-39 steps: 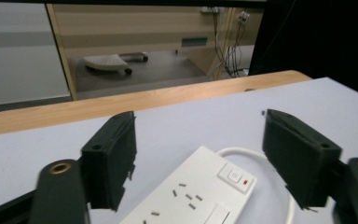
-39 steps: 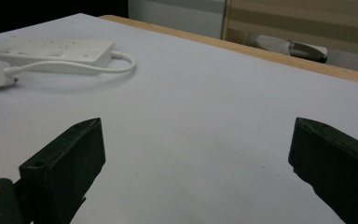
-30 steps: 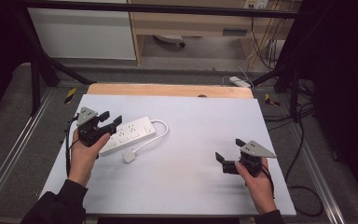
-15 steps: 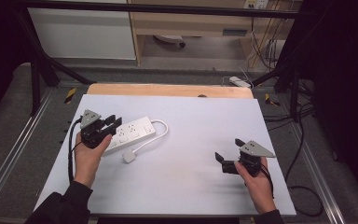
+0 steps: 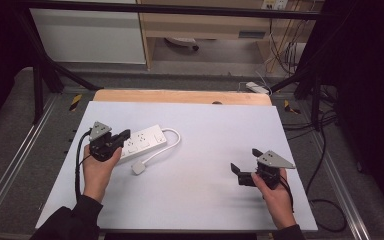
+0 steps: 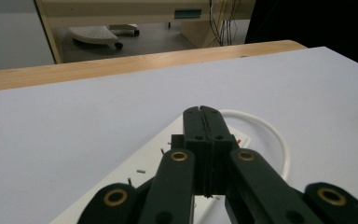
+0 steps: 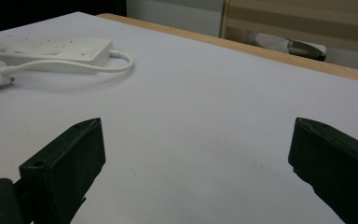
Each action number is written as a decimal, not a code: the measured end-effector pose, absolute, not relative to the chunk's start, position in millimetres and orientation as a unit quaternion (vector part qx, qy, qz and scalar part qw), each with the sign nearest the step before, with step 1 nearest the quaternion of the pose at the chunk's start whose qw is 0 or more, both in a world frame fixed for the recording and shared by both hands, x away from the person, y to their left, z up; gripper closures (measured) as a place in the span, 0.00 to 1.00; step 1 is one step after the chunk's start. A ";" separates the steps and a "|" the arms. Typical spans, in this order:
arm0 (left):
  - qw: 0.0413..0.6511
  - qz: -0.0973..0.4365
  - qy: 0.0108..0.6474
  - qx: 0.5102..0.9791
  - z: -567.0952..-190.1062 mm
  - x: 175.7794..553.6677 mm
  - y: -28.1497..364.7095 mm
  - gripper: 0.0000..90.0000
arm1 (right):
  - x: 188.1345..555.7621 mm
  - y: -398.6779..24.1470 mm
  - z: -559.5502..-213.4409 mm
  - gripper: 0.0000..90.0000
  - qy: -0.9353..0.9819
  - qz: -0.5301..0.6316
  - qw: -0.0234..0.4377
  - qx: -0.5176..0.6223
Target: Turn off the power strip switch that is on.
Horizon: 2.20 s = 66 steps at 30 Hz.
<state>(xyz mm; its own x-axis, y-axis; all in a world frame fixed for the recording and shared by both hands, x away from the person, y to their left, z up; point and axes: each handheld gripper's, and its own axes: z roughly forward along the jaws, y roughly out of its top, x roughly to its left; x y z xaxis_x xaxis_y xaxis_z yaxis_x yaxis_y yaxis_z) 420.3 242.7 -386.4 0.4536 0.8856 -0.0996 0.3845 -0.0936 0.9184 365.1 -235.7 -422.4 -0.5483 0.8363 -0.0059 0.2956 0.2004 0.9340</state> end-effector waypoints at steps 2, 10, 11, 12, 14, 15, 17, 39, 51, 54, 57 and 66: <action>0.494 0.251 0.459 0.695 -387.2 420.4 243.0 1.00 | 365.4 -235.7 -422.6 0.05 0.726 0.497 0.271 0.390; 0.484 0.236 0.462 0.705 -391.2 420.2 240.2 1.00 | 365.2 -235.1 -422.7 0.05 0.727 0.496 0.272 0.389; 0.480 0.236 0.462 0.708 -391.7 420.2 239.6 1.00 | 365.2 -235.2 -422.7 0.05 0.727 0.496 0.272 0.389; 0.479 0.234 0.462 0.709 -392.6 420.4 238.7 1.00 | 365.2 -235.2 -422.7 0.05 0.727 0.496 0.271 0.390; 0.472 0.231 0.463 0.714 -394.4 420.5 237.7 1.00 | 365.3 -235.3 -422.9 0.05 0.727 0.495 0.271 0.390; 0.471 0.229 0.464 0.714 -395.5 420.4 237.0 1.00 | 365.4 -235.2 -422.9 0.05 0.727 0.495 0.272 0.390; 0.468 0.227 0.465 0.716 -396.9 419.8 236.2 1.00 | 365.3 -235.2 -422.9 0.05 0.727 0.495 0.272 0.389; 0.450 0.211 0.470 0.730 -405.5 418.6 233.8 1.00 | 365.7 -236.2 -423.4 0.04 0.728 0.492 0.271 0.393; 0.433 0.209 0.481 0.733 -412.4 421.7 238.2 1.00 | 365.6 -236.0 -423.4 0.05 0.728 0.492 0.271 0.393; 0.426 0.212 0.483 0.735 -414.6 422.8 239.7 1.00 | 365.4 -235.9 -423.3 0.05 0.729 0.491 0.270 0.393; 0.423 0.210 0.485 0.736 -416.4 423.8 241.3 1.00 | 365.4 -236.0 -423.4 0.05 0.729 0.491 0.271 0.393; 0.413 0.207 0.491 0.739 -421.6 425.8 242.7 1.00 | 365.3 -235.9 -423.4 0.05 0.729 0.491 0.270 0.393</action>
<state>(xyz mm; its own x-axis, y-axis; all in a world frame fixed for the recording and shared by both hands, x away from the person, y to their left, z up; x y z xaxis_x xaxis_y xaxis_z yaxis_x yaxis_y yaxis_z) 425.8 242.7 -421.6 0.4329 0.8959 -0.0993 0.5545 -0.1778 0.8130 365.3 -235.9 -423.4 -0.5449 0.8384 -0.0077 0.3073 0.2082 0.9285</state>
